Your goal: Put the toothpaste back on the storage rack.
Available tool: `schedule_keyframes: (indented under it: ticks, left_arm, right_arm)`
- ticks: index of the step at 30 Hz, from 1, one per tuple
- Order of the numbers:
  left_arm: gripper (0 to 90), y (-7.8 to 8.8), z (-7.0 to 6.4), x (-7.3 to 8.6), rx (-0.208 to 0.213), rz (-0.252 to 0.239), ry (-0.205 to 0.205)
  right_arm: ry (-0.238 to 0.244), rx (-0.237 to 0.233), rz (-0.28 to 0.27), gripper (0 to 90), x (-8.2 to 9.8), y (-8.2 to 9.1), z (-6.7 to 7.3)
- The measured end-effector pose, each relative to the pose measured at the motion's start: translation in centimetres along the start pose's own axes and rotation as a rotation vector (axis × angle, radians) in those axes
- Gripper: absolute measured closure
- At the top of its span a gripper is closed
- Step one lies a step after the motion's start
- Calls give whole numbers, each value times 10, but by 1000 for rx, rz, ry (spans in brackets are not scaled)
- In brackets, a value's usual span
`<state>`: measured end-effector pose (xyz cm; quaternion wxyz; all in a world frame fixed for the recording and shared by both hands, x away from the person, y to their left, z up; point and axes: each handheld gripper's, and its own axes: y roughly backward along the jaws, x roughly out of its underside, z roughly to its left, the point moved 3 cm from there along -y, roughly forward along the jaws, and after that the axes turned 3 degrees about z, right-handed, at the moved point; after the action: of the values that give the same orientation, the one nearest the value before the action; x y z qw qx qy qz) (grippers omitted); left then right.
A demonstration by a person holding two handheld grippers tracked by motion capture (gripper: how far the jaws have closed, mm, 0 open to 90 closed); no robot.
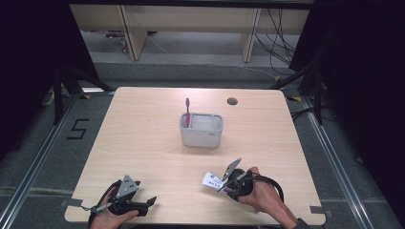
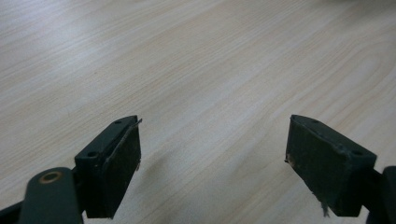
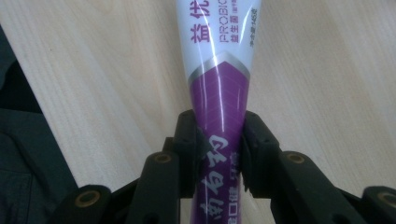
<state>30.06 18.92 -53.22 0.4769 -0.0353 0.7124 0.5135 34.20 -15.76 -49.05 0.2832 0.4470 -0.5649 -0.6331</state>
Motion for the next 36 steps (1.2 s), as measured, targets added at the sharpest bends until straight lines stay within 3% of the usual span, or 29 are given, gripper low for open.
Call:
schedule_keyframes:
  ticks: [4,5,7,9,11,13,14,15,18,19,23,26,27,28,30,31,36]
  left_arm:
    - [176,0,1,0,3,-10,0]
    - [176,0,1,0,-1,-9,3]
    - [176,0,0,0,-3,-8,4]
    - [176,1,1,0,-3,-4,0]
    - [176,1,1,0,-2,-4,1]
    - [176,0,1,0,4,-6,1]
    - [176,0,2,0,3,-8,2]
    - [176,0,2,0,1,-12,7]
    - [176,1,1,0,-3,-12,9]
    - [176,1,1,0,-2,-12,9]
    - [176,1,2,0,-5,-5,9]
    - [176,1,2,0,-6,-7,9]
    - [176,2,2,0,-6,-7,8]
    - [176,2,2,0,-3,-7,8]
    - [176,1,2,0,-4,-14,12]
    - [176,1,2,0,-4,-14,12]
    - [176,2,3,0,-4,-13,5]
  right_arm:
    - [-3,6,-39,715,0,10,-2]
    - [3,7,-81,715,-1,18,-6]
    - [-10,12,-99,716,-1,24,-7]
    - [-34,27,-155,716,-3,38,-12]
    - [-15,24,-180,715,-4,41,-15]
    - [-62,23,-214,715,-5,48,-18]
    - [-76,20,-257,715,-6,51,-22]
    - [-58,21,-273,715,-6,53,-26]
    - [-74,7,-303,715,-7,54,-30]
    - [-74,24,-316,714,-8,55,-33]
    - [-100,6,-322,715,-10,58,-36]
    - [-126,14,-367,715,-14,61,-42]
    - [-108,17,-385,715,-16,62,-45]
    - [-111,28,-437,715,-19,64,-50]
    - [-153,11,-453,715,-21,69,-52]
    - [-156,14,-488,715,-24,70,-53]
    - [-155,17,-527,715,-31,75,-60]
